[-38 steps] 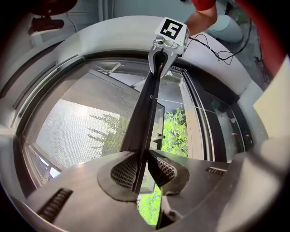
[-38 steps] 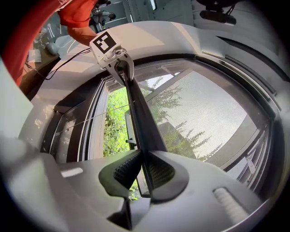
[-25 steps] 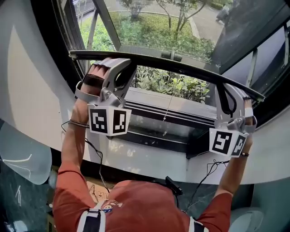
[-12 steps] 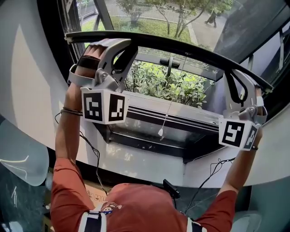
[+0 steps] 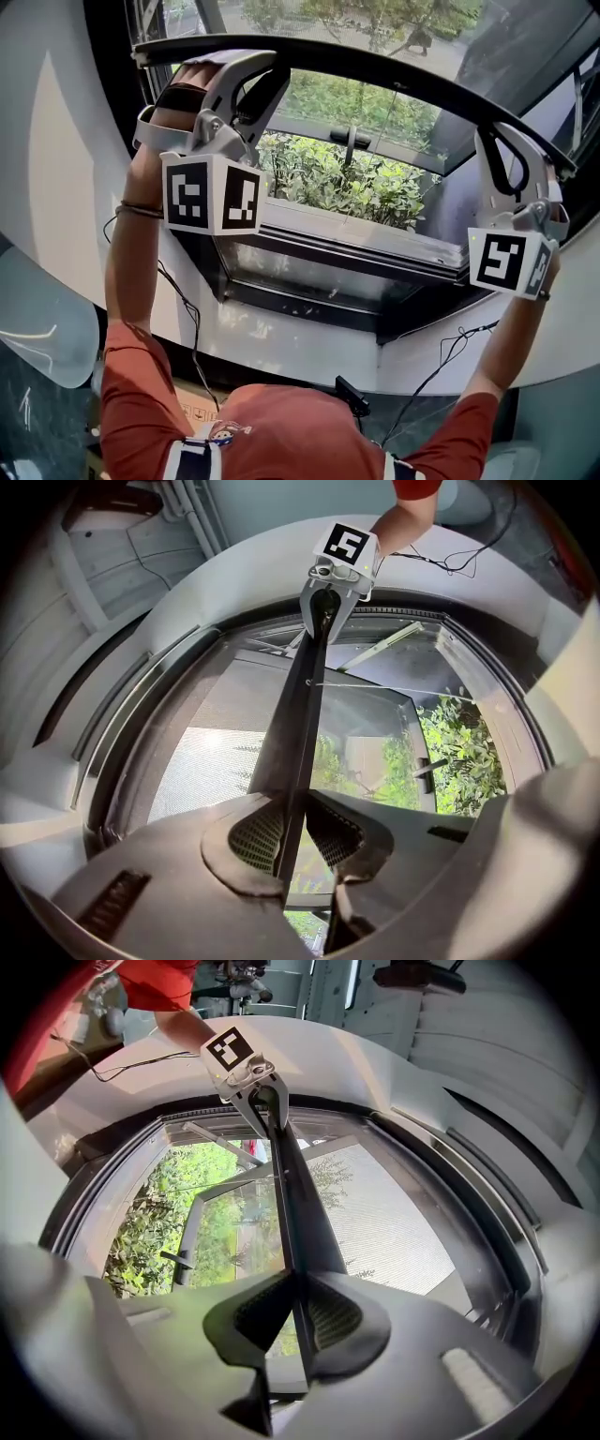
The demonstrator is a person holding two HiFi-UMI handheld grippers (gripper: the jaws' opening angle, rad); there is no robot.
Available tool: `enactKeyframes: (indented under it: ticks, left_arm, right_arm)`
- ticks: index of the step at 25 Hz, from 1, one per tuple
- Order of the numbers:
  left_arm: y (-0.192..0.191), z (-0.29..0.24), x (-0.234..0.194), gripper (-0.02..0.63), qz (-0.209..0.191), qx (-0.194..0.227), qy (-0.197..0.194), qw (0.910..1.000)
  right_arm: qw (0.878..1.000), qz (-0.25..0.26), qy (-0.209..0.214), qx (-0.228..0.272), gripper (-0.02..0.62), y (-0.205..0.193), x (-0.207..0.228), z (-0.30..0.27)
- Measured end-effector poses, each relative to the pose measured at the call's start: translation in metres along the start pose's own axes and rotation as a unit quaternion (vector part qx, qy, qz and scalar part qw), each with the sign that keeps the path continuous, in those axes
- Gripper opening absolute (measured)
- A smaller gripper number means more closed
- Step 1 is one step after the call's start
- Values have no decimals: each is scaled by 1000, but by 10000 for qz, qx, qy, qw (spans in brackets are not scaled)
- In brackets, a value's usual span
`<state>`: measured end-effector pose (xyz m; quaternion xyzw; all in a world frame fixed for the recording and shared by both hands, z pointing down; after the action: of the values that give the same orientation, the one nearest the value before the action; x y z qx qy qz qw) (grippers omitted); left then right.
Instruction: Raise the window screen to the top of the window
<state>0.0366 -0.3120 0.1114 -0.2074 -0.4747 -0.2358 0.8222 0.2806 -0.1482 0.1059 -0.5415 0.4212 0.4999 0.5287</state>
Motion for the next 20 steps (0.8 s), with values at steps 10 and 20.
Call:
enactKeyframes:
  ticks: [10,20]
  left_arm:
    - [0,-22,-29,78,-183,168,272,9993]
    - [6,-43,-70,80,-264,238,541,9979]
  right_arm:
    - [9994,211,-257,-26,60,6,36,-7]
    - [9987,381,-335,-13,60,13,83,-10]
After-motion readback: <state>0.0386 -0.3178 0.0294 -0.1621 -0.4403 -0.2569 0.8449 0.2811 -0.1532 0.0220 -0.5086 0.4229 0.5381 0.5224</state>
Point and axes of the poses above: the fingertips, and each gripper's own axes: z backward along the fingers, x to its right, y out of its top, the point moved 9 cm from there along z, backward along the fingers, and after that the axes turned 10 degrees about y, right-handed, at the moved point
